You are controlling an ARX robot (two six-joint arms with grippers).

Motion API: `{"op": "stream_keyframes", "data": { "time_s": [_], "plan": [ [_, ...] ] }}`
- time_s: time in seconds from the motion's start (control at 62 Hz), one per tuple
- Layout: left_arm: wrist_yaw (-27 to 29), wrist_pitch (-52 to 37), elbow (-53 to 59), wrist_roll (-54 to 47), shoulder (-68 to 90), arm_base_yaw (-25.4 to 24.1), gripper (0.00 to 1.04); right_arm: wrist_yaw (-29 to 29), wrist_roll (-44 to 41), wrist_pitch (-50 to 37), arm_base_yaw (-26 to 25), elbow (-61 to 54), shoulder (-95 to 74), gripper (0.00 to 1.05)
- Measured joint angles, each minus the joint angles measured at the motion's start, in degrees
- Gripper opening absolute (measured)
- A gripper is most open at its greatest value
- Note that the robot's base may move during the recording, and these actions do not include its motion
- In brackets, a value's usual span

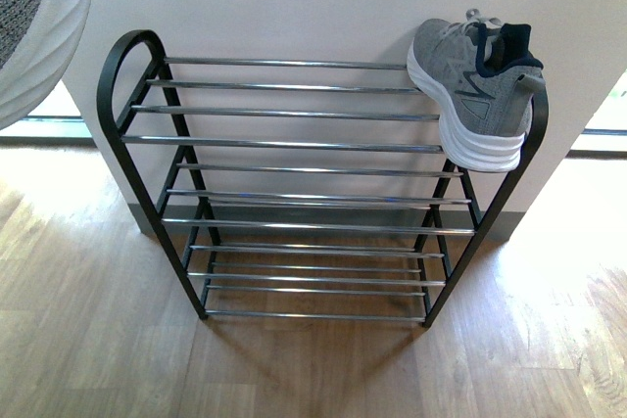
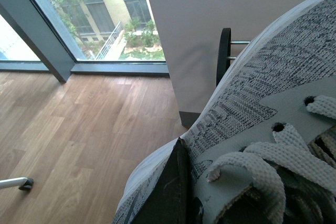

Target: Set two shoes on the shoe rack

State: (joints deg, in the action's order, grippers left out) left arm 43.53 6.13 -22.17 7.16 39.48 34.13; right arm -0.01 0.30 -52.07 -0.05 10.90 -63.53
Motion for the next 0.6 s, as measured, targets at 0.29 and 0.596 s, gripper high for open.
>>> {"op": "stream_keyframes", "data": {
  "time_s": [0.29,0.596],
  "plan": [
    [0.00,0.02,0.00,0.00,0.00,0.00,0.01,0.00,0.00,5.77,0.00,-5.60,11.17,0.01],
    [0.00,0.02,0.00,0.00,0.00,0.00,0.01,0.00,0.00,13.27,0.00,-9.75,23.37,0.01]
  ]
}}
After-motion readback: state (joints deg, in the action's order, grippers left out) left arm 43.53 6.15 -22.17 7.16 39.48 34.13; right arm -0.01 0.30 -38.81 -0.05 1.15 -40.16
